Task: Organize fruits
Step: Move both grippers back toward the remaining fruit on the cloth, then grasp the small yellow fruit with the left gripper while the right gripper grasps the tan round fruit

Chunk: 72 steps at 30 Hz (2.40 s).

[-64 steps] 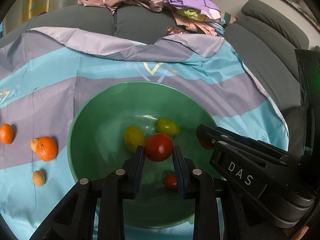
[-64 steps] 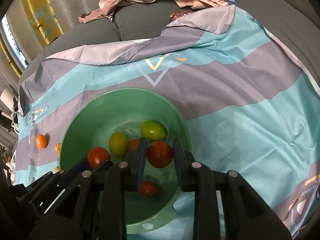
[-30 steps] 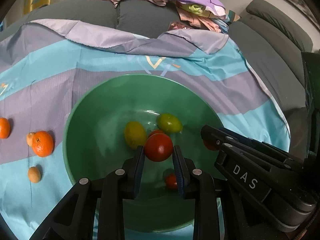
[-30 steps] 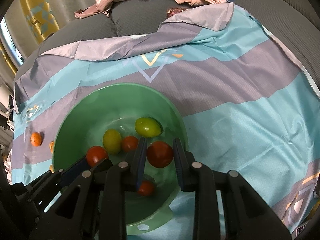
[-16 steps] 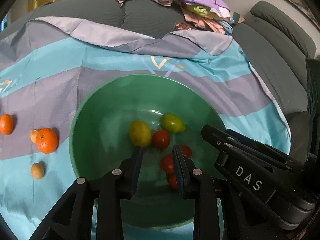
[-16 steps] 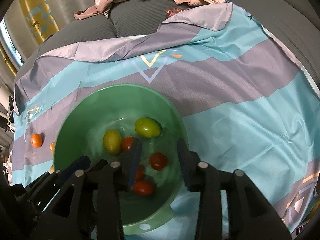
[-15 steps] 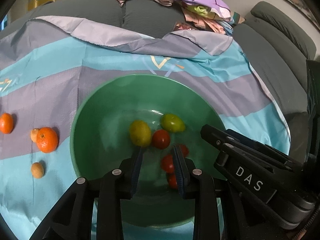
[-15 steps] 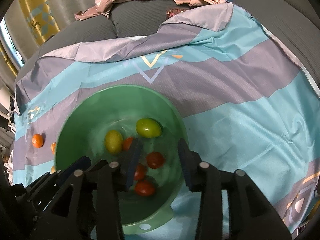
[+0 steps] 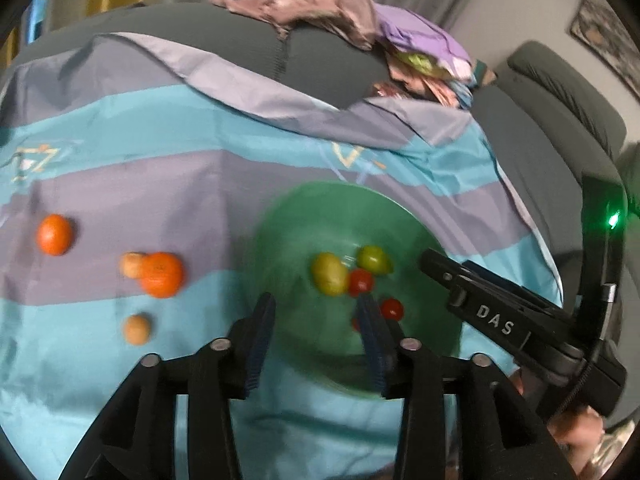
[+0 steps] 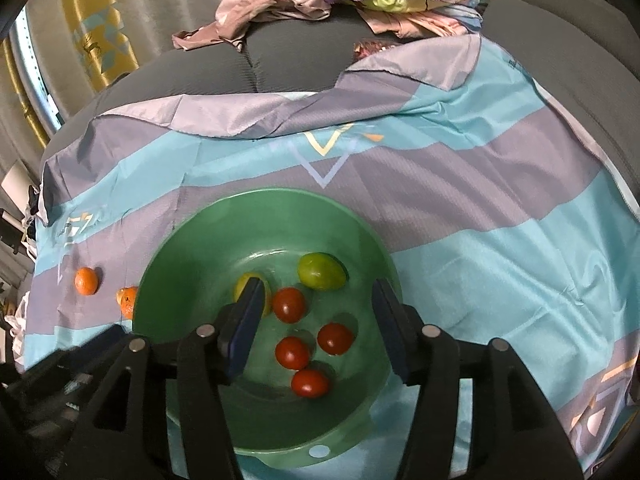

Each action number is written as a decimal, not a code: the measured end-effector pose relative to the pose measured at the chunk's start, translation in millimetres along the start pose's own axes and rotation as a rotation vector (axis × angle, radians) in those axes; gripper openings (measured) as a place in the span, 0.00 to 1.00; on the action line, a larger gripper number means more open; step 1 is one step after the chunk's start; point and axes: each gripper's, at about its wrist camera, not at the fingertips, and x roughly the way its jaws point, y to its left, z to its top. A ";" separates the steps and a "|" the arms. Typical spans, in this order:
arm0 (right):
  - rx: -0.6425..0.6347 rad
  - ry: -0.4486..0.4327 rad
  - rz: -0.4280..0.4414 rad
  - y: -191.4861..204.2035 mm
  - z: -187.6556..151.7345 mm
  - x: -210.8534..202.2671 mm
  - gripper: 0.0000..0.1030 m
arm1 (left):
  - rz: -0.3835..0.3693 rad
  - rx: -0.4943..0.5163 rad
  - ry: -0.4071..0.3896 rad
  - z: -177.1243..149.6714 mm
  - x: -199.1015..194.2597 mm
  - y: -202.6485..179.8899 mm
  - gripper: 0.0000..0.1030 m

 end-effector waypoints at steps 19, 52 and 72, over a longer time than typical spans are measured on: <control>-0.169 -0.059 0.048 77.4 -10.1 -5.4 0.55 | 0.329 -0.251 -0.126 12.9 -65.8 201.9 0.50; -0.365 0.196 0.308 212.2 -76.8 75.4 0.38 | -0.069 -0.163 0.186 37.4 54.6 179.1 0.39; -0.372 0.194 0.276 219.8 -83.3 85.7 0.26 | -0.079 -0.199 0.167 28.0 71.9 178.1 0.26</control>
